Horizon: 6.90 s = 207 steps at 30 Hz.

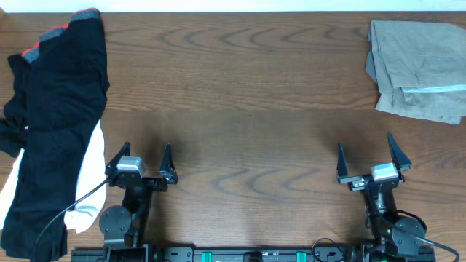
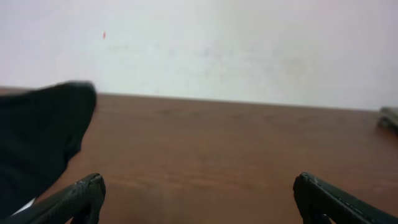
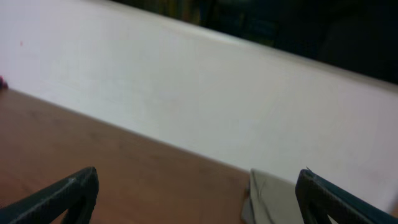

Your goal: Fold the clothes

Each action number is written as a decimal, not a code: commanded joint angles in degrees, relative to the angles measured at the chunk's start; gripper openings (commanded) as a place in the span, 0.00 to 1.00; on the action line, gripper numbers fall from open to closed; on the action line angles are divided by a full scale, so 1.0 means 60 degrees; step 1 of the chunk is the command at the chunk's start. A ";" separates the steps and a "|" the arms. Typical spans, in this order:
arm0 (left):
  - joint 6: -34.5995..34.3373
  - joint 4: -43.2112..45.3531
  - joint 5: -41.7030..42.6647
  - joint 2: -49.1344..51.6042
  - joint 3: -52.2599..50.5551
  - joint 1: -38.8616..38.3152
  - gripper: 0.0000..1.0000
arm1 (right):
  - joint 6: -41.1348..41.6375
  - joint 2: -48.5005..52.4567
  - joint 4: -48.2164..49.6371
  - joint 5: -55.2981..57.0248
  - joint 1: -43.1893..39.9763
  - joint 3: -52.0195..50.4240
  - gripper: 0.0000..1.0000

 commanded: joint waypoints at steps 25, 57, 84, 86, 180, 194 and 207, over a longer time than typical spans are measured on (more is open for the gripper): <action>-0.0226 -0.7020 0.0608 0.9785 0.9894 -0.0033 0.98 | 0.0295 1.0153 -0.2102 -0.3603 -0.0066 0.8051 0.99; -0.1078 -0.9158 -0.0521 1.7741 1.7540 0.2881 0.96 | 0.0933 1.4072 -0.6229 -0.4371 -0.0058 1.2142 0.98; -0.1475 -0.5570 -0.2900 2.3121 1.9934 0.4972 0.91 | 0.0838 1.4141 -0.7679 -0.2510 0.0860 1.2072 0.96; -0.1432 -0.5515 -0.2889 2.3303 1.9930 0.4976 0.89 | 0.0838 1.4141 -0.7672 -0.2514 0.0878 1.2072 0.93; -0.1891 -1.0947 0.0914 1.6772 1.8877 -0.0211 0.98 | 0.2419 1.7238 -0.2739 -0.1093 0.1836 1.2134 0.86; -0.1727 -1.0958 0.0270 1.7019 1.8218 -0.0197 0.98 | 0.4167 2.0524 0.0135 0.0419 0.2371 1.2444 0.77; -0.1690 -1.0859 0.0080 1.7023 1.7708 -0.0197 0.98 | 0.4969 2.1624 0.1555 0.0080 0.2561 1.2444 0.62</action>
